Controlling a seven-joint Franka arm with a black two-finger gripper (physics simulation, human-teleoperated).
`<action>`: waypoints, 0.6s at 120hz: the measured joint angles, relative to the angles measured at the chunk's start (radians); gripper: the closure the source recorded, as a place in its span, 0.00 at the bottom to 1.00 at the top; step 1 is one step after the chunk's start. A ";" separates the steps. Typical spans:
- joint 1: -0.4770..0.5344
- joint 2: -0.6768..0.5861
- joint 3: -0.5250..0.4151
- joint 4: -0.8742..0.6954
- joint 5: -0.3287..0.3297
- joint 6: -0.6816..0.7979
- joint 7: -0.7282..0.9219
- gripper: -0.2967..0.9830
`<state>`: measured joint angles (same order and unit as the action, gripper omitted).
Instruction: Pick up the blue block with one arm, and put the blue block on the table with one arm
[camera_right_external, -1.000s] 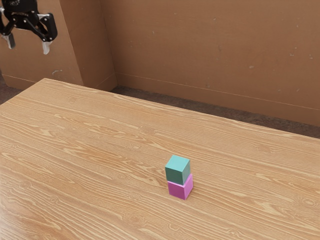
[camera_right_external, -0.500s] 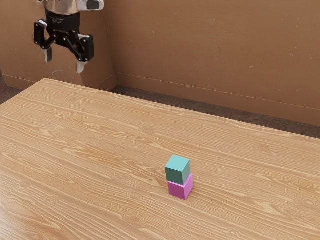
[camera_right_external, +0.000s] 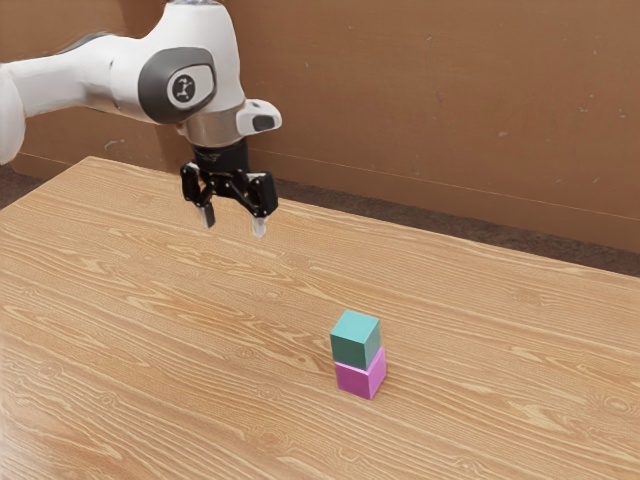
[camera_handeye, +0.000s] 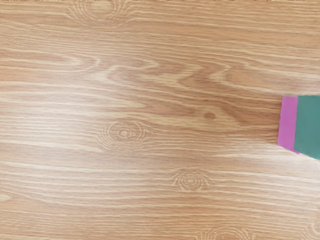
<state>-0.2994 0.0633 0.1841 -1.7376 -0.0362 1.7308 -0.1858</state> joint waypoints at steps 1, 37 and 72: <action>0.000 0.000 0.000 -0.005 -0.005 0.009 0.001 0.23; -0.087 0.079 -0.010 -0.035 -0.059 0.169 0.040 0.23; -0.203 0.107 -0.012 -0.072 -0.056 0.165 0.062 0.23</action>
<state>-0.5027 0.1703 0.1719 -1.8096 -0.0922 1.8963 -0.1240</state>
